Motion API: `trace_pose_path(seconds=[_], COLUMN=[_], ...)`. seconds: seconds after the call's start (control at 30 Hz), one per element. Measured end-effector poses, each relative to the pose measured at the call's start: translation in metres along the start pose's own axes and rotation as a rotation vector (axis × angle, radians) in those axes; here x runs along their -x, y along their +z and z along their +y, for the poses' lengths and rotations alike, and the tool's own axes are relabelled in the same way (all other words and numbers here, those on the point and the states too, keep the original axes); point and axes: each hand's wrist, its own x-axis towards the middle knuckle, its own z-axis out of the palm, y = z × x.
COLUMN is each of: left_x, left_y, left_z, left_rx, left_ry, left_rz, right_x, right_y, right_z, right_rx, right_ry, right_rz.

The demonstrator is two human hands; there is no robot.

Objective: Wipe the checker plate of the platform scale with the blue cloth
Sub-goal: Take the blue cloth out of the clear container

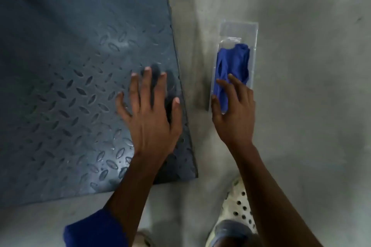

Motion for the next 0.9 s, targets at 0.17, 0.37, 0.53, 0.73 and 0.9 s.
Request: trace_pose_path(seconds=[0.17, 0.37, 0.53, 0.73, 0.9], left_x=[0.011, 0.008, 0.007, 0.004, 0.003], left_y=[0.012, 0.022, 0.02, 0.015, 0.014], left_z=[-0.004, -0.005, -0.003, -0.002, -0.002], left_rx=[0.056, 0.096, 0.114, 0.096, 0.081], left_ry=[0.001, -0.006, -0.027, -0.028, -0.021], left_rz=[0.034, 0.103, 0.116, 0.071, 0.053], right_x=[-0.003, -0.011, -0.032, -0.052, -0.047], right_y=[0.019, 0.042, 0.041, 0.044, 0.042], right_z=[0.011, 0.022, 0.021, 0.025, 0.022], right_rx=[-0.046, 0.01, 0.182, 0.239, 0.121], right_ry=[0.072, 0.135, 0.253, 0.255, 0.227], right_rz=[0.078, 0.0, -0.21, -0.324, -0.1])
